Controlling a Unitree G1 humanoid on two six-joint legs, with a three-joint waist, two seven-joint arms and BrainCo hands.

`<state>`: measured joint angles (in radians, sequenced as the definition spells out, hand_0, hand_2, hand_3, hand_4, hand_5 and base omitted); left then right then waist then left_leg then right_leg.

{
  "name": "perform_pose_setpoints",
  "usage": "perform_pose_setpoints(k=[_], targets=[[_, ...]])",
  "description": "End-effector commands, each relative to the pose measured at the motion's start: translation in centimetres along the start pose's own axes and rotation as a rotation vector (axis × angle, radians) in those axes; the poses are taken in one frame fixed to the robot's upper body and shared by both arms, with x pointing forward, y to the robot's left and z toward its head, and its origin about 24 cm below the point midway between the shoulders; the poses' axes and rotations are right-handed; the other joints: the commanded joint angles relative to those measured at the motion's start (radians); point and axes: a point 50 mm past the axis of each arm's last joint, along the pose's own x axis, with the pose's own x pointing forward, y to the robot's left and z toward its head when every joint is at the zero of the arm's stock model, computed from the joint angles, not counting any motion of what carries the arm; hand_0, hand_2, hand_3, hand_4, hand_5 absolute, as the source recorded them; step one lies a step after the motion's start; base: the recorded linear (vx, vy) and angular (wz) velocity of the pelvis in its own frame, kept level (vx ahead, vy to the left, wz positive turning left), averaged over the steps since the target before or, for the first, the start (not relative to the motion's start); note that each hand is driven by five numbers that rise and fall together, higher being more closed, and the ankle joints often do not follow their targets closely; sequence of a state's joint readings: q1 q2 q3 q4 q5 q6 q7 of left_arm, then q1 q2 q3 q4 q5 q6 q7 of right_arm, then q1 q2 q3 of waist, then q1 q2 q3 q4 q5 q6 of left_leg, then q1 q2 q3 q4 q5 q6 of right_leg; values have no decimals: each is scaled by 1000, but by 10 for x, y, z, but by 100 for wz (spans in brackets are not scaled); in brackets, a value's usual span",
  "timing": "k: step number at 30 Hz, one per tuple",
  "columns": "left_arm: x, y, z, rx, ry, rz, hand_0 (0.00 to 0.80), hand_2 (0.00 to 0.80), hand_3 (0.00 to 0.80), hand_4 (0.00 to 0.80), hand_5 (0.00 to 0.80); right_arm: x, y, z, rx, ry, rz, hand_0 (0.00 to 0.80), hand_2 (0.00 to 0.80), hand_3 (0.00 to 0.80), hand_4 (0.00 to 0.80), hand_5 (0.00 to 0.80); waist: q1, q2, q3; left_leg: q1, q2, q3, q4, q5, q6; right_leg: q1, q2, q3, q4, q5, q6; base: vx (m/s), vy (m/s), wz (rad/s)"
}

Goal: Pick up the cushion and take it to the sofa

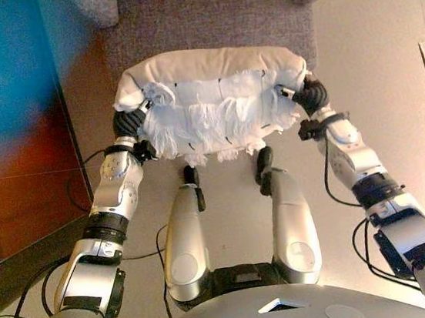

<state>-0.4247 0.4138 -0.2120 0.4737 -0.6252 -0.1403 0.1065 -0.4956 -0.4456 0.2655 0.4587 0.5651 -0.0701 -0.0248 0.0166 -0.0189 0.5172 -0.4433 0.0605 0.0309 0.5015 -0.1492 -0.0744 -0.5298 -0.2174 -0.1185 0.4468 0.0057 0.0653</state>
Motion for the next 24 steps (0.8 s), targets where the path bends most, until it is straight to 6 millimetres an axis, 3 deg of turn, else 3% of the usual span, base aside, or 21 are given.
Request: perform_pose_setpoints(k=[1, 4, 12, 17, 24], targets=[[1, -30, 25, -106, -155, -114, 800, 800, 800, 800, 800, -6, 31, 20, 122, -161, 120, 800, 800, 800, 800, 800, 16, -6, -155, 37, 2, -1, -99, 70, 3, 131, -52, -41, -142, 12, 114, 55, 30, 4], [-7, -34, 12, -52, -122, -122, 800, 800, 800, 800, 800, -20, 29, 4, 92, -156, 92, 800, 800, 800, 800, 800, 7, -7, -191, 143, 14, 79, -194, 92, 1, 246, -53, -103, -222, 28, 120, 58, 3, 9], [-35, -19, -32, -87, 51, -110, 800, 800, 800, 800, 800, -58, 29, -58, 220, 76, 52, 800, 800, 800, 800, 800, 18, 0, -348, 388, -2, 103, -411, 123, 8, 478, -19, -127, -371, 32, 124, 193, 39, 13], [-51, -12, -47, -106, 114, -82, 800, 800, 800, 800, 800, -68, 34, -71, 245, 115, 14, 800, 800, 800, 800, 800, 29, 1, -394, 466, 6, 125, -450, 118, 1, 563, -6, -142, -426, 34, 117, 130, 19, -3], [-58, -6, -49, -107, 122, -64, 800, 800, 800, 800, 800, -72, 36, -76, 221, 146, 23, 800, 800, 800, 800, 800, 34, 0, -429, 528, 3, 152, -507, 120, -6, 625, 8, -170, -511, 59, 118, 50, 31, -2]])
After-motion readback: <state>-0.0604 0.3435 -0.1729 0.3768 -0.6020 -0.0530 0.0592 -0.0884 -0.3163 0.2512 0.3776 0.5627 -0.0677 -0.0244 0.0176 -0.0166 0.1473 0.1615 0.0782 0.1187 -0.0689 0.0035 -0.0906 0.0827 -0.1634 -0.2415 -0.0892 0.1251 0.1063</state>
